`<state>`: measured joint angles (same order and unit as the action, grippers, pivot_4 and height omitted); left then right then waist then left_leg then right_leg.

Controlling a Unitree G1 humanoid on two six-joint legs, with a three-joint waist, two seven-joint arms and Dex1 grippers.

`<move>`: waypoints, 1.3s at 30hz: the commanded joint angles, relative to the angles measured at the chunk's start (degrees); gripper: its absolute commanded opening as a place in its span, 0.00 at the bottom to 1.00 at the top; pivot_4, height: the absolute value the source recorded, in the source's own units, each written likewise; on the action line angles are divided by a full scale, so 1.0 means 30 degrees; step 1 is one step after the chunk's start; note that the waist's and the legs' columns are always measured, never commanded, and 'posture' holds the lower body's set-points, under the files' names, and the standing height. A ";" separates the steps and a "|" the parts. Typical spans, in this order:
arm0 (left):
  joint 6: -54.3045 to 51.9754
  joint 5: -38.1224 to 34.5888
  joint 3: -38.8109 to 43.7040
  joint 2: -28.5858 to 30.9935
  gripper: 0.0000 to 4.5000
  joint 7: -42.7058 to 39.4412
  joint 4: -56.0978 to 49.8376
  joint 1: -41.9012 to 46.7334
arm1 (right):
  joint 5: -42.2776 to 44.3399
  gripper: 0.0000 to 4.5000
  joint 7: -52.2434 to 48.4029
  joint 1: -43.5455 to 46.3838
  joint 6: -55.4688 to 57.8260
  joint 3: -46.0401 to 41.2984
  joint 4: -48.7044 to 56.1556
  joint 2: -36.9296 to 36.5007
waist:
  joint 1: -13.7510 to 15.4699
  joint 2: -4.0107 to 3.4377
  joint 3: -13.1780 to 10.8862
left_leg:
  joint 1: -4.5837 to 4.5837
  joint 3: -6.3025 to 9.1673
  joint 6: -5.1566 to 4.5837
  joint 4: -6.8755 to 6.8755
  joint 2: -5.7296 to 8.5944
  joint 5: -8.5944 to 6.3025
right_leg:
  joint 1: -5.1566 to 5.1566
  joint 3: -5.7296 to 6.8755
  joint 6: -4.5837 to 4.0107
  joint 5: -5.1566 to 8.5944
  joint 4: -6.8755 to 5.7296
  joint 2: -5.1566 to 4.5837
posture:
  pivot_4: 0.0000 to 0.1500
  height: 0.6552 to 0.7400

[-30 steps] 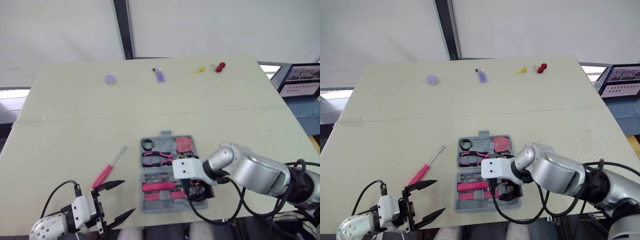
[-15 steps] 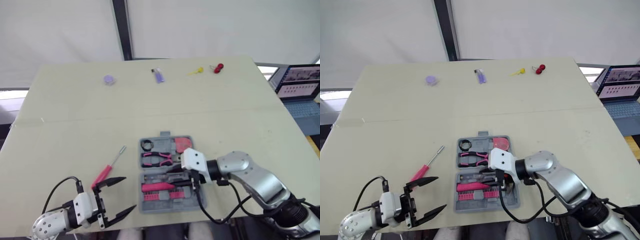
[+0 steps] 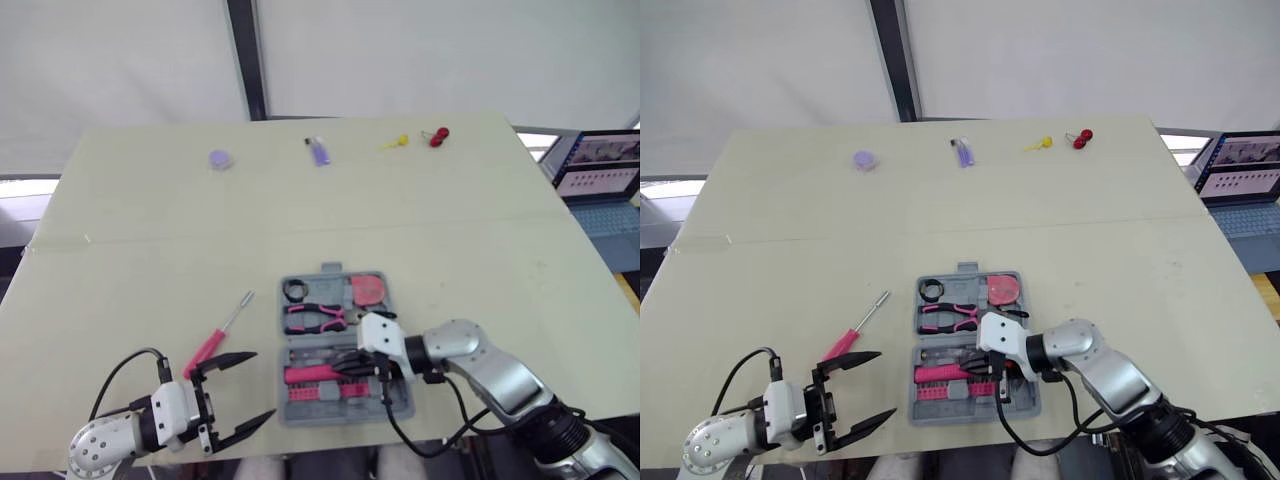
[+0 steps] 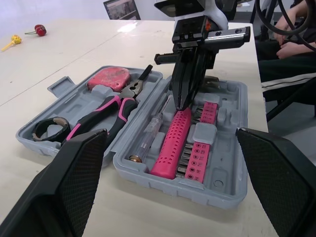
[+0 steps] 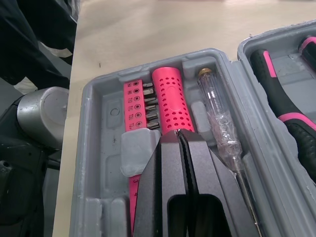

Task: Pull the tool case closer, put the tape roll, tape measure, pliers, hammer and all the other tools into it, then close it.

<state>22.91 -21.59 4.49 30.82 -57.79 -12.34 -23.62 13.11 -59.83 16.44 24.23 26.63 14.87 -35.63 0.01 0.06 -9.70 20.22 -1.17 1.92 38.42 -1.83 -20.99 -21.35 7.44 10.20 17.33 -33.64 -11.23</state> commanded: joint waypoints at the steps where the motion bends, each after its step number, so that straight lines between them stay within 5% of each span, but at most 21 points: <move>1: 0.0314 0.0065 0.0024 0.0132 1.00 -0.0004 0.0054 -0.0180 | -0.0215 0.01 -0.0167 -0.0051 -0.0062 0.0083 0.0097 0.0172 | -0.0006 0.0000 0.0000 | 0.0000 0.0000 0.0000 -0.0001 0.0000 0.0000 | 0.0000 0.0000 0.0000 0.0000 0.0000 0.0000 | 1.00 1.00; 23: 0.0543 0.0026 0.0087 0.0109 1.00 0.0112 0.0452 0.0097 | -0.4134 0.01 -0.0193 -0.0531 -0.0131 0.2171 -0.2740 -0.0645 | 0.0005 -0.0006 0.0289 | -0.0039 0.0002 -0.0001 -0.0012 0.0000 -0.0001 | 0.0047 0.0012 0.0000 0.0000 0.0012 0.0000 | 1.00 1.00; 28: 0.0608 0.0296 0.0102 0.0146 1.00 0.0313 0.0459 0.0270 | -0.4977 0.01 0.0111 -0.0546 0.0017 0.2901 -0.3604 -0.0638 | 0.0010 0.0013 0.0464 | -0.0342 0.0008 -0.0011 -0.0122 -0.0002 -0.0033 | 0.0341 0.0041 -0.0010 0.0007 0.0101 0.0001 | 1.00 1.00; 39: 0.0362 0.0410 0.0059 0.0210 1.00 0.0436 0.0493 0.0590 | -0.5440 0.01 -0.0058 -0.0597 -0.0289 0.3352 -0.4437 -0.0550 | 0.0010 0.0007 0.0817 | -0.0354 0.0008 -0.0017 -0.0119 -0.0006 -0.0056 | 0.0347 0.0049 -0.0016 0.0010 0.0104 0.0002 | 1.00 1.00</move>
<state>23.71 -20.11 4.50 30.91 -56.66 -10.43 -21.90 2.66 -60.41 17.34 20.10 32.59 9.78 -35.64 0.04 0.08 -7.25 19.15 -1.15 1.87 38.06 -1.84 -21.16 -20.30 7.59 10.15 17.36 -33.32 -11.23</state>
